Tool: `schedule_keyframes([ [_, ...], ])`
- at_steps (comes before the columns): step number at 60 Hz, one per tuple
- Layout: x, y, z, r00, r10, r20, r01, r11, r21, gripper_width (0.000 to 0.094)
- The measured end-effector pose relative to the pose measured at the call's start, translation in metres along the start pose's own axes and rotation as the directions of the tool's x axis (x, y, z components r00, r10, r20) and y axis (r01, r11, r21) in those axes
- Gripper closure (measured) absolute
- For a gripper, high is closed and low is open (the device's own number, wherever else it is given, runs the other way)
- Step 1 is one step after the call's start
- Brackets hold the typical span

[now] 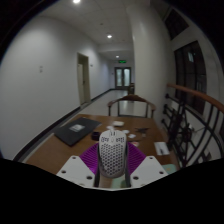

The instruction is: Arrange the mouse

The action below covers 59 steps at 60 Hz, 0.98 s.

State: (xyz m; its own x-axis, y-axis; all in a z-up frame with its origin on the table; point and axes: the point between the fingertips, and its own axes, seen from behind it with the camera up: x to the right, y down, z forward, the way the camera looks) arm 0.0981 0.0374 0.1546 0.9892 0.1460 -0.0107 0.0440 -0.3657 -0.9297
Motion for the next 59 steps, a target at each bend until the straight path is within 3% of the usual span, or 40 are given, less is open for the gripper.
schedule_keyframes([
  [4, 0.056, 0.016, -0.021, 0.998, 0.014, -0.062, -0.015, 0.999, -0.030, 0.0588],
  [9, 0.097, 0.077, -0.029, 0.993, 0.022, -0.112, -0.037, 0.991, -0.132, 0.0590],
  [14, 0.119, 0.130, -0.024, 0.993, 0.031, -0.115, -0.058, 0.970, -0.237, 0.0588],
  [24, 0.130, 0.182, -0.014, 0.991, 0.053, -0.121, -0.089, 0.946, -0.312, 0.0585],
  [25, 0.130, 0.186, -0.014, 0.992, 0.055, -0.116, -0.089, 0.943, -0.321, 0.0526],
  [32, 0.128, 0.185, -0.014, 0.997, 0.032, -0.072, -0.053, 0.949, -0.312, 0.0406],
  [39, 0.127, 0.189, -0.035, 0.998, 0.014, -0.058, -0.034, 0.934, -0.356, 0.0072],
  [59, 0.121, 0.184, -0.161, 0.994, 0.058, -0.091, -0.084, 0.948, -0.307, 0.0098],
])
